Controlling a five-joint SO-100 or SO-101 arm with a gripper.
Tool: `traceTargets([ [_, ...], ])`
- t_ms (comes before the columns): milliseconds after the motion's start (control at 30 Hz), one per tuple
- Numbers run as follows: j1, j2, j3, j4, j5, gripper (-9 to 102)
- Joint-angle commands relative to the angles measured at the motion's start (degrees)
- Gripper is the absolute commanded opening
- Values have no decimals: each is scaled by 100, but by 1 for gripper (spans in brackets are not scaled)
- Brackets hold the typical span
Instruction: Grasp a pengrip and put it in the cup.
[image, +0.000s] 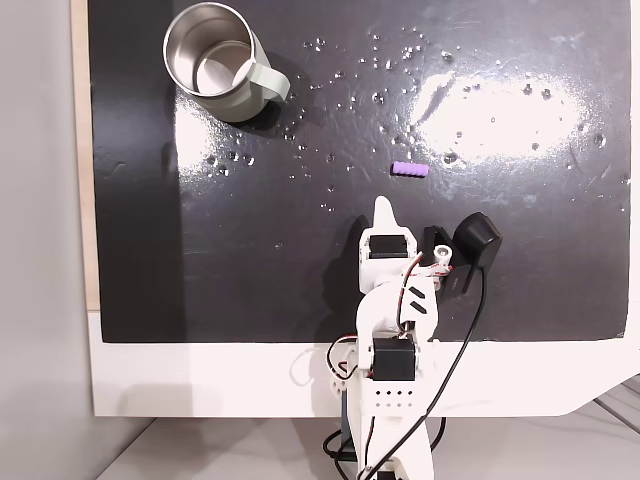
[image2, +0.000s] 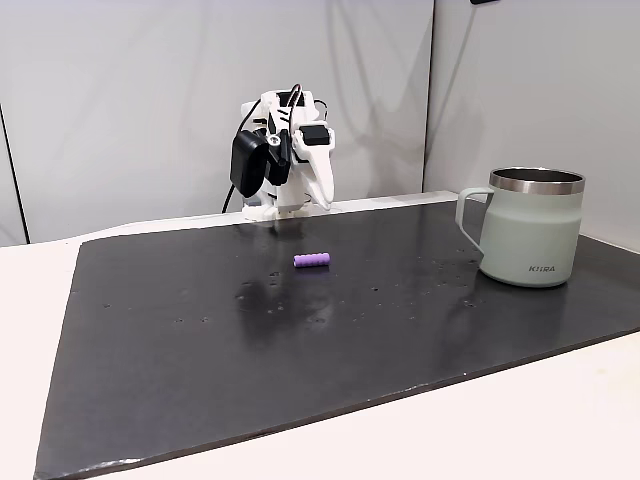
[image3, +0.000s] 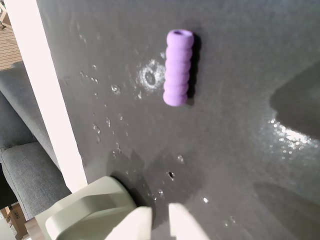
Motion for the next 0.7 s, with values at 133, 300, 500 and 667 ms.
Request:
traceTargets([
  [133,-246,26,-44,26,123,0],
  [300,-246,26,-44,26,123,0],
  [500,-246,26,-352,132,35,0],
  [667,-281,-220,-1116,466,-185,0],
])
